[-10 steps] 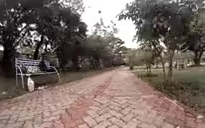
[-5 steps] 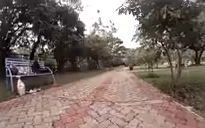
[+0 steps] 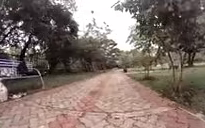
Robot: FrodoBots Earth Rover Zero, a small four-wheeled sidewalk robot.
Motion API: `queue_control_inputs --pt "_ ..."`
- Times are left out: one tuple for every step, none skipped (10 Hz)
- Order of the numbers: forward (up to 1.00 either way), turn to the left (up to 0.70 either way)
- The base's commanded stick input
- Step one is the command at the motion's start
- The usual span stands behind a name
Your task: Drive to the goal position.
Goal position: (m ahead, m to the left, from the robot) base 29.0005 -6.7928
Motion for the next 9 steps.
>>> queue_control_inputs --pt "0.7 0.01" --pt "0.7 0.01" --pt "0.7 0.01" --pt "0.7 0.01" --pt "0.7 -0.12" --pt "0.7 -0.3" --pt "0.7 -0.34" --pt "0.7 -0.34" --pt "0.7 -0.28"
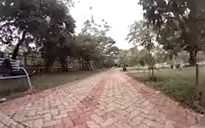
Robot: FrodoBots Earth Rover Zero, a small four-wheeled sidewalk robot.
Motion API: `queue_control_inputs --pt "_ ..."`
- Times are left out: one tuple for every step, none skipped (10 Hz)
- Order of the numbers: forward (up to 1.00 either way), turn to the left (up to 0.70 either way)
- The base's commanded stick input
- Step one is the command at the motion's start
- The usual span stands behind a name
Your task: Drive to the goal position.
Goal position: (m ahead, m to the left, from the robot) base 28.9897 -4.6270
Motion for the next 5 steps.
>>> queue_control_inputs --pt "0.7 -0.21" --pt "0.7 0.01" --pt "0.7 0.01" --pt "0.7 0.01" --pt "0.7 0.01"
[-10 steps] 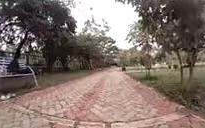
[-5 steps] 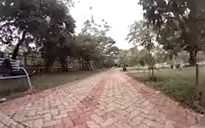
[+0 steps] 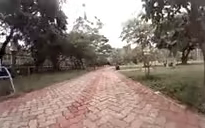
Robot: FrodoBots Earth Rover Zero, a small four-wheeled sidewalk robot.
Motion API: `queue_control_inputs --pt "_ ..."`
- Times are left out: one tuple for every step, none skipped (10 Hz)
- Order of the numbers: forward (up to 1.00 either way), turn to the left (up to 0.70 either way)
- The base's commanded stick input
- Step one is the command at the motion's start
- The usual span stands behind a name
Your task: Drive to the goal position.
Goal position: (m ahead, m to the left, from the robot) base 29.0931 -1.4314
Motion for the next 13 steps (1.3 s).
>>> queue_control_inputs --pt "0.7 0.01" --pt "0.7 0.01" --pt "0.7 0.01" --pt "0.7 0.01" --pt "0.7 0.01" --pt "0.7 0.01" --pt "0.7 0.01" --pt "0.7 0.01" --pt "0.7 0.01" --pt "0.7 0.01" --pt "0.7 0.01" --pt "0.7 0.01" --pt "0.7 0.01"
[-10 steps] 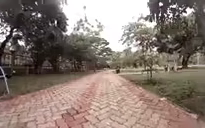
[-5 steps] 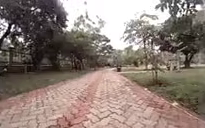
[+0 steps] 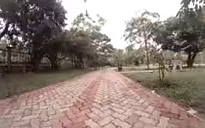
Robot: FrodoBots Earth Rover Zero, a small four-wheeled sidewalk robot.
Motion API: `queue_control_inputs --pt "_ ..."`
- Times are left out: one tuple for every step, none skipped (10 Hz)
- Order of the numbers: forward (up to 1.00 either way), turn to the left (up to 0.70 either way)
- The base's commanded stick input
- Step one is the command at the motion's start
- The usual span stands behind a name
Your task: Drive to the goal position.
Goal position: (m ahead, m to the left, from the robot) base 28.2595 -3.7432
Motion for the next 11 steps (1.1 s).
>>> queue_control_inputs --pt "0.7 0.01" --pt "0.7 0.01" --pt "0.7 0.01" --pt "0.7 0.01" --pt "0.7 0.36" --pt "0.7 0.36" --pt "0.7 0.01" --pt "0.7 0.01" --pt "0.7 0.01" --pt "0.7 0.01" --pt "0.7 0.01"
